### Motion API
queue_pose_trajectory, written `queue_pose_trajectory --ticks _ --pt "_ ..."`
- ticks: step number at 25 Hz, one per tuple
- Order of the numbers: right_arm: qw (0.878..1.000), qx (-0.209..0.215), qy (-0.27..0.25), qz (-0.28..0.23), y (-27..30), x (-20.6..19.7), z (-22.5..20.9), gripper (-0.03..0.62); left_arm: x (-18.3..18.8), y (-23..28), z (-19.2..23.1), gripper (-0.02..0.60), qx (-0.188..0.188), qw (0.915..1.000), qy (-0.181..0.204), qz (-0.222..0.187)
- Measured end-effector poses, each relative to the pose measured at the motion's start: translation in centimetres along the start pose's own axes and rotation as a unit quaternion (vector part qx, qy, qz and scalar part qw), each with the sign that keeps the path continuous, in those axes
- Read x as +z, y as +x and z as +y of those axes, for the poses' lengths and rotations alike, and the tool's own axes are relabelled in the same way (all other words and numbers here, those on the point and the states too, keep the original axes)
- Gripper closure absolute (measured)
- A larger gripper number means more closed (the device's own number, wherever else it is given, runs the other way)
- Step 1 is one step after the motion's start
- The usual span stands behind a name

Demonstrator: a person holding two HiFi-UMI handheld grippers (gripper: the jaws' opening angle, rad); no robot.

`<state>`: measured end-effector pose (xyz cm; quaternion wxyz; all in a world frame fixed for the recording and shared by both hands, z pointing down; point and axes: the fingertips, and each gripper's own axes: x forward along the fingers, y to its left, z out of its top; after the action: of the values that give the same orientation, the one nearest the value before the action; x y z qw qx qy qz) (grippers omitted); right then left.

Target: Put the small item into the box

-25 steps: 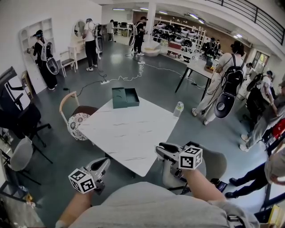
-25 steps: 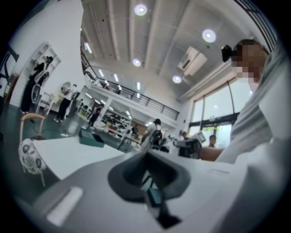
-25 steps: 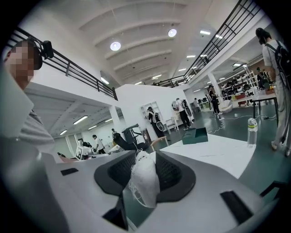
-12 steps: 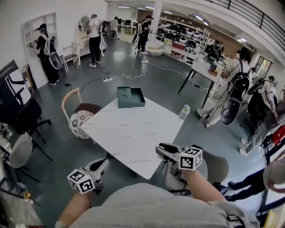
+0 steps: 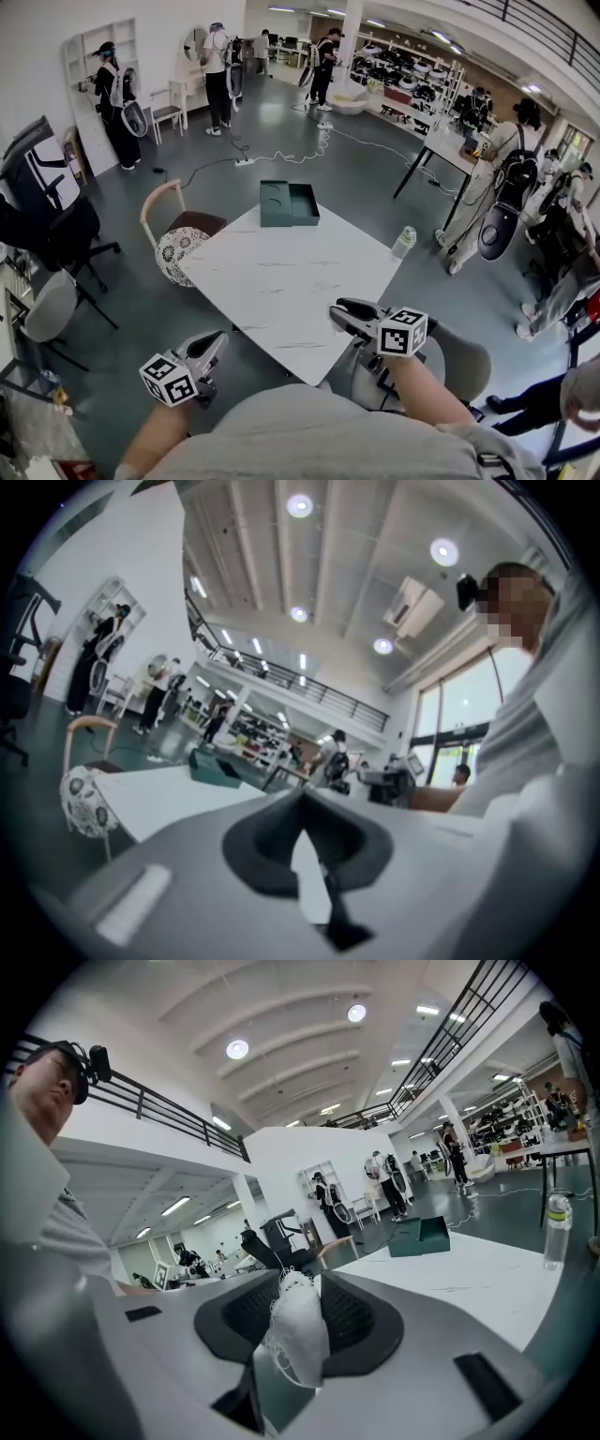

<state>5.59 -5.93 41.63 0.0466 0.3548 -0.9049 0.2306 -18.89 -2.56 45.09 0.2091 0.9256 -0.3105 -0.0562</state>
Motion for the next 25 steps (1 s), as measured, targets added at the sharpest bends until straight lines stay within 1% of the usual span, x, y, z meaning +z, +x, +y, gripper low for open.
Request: queue_pose_trajectory --ticks 4,7,9,12,16,21,25 --pt "1.0 0.019 0.002 -0.001 0.7 1.0 -3.0 0.462 0.3 2.6 0.6 0.578 0.018 0.9998 0.0 -0.005" --pt "0.999 0.033 0.006 -0.003 0.8 1.9 -5.7 0.462 0.3 5.2 0.7 0.578 0.03 0.9995 -0.003 -0.001" --pt "0.999 0.04 0.006 -0.004 0.5 2.7 -7.9 0.462 0.5 7.6 0.6 0.578 0.036 0.9993 -0.003 0.001" --pt "0.999 0.054 0.007 0.0 0.4 3.8 -11.6 0.462 1.3 11.5 0.5 0.577 0.047 0.9989 -0.004 -0.008" --pt "0.997 0.077 0.008 0.001 1.1 5.0 -15.7 0.462 1.9 16.3 1.3 0.577 0.068 0.9975 -0.011 -0.013" --pt "0.994 0.107 0.015 -0.002 3.4 6.1 -20.1 0.462 2.8 21.3 3.2 0.578 0.102 0.9948 0.006 0.002" --pt "0.993 0.115 0.014 0.002 4.7 7.1 -22.9 0.462 4.4 24.9 4.2 0.578 0.112 0.9934 0.023 0.008"
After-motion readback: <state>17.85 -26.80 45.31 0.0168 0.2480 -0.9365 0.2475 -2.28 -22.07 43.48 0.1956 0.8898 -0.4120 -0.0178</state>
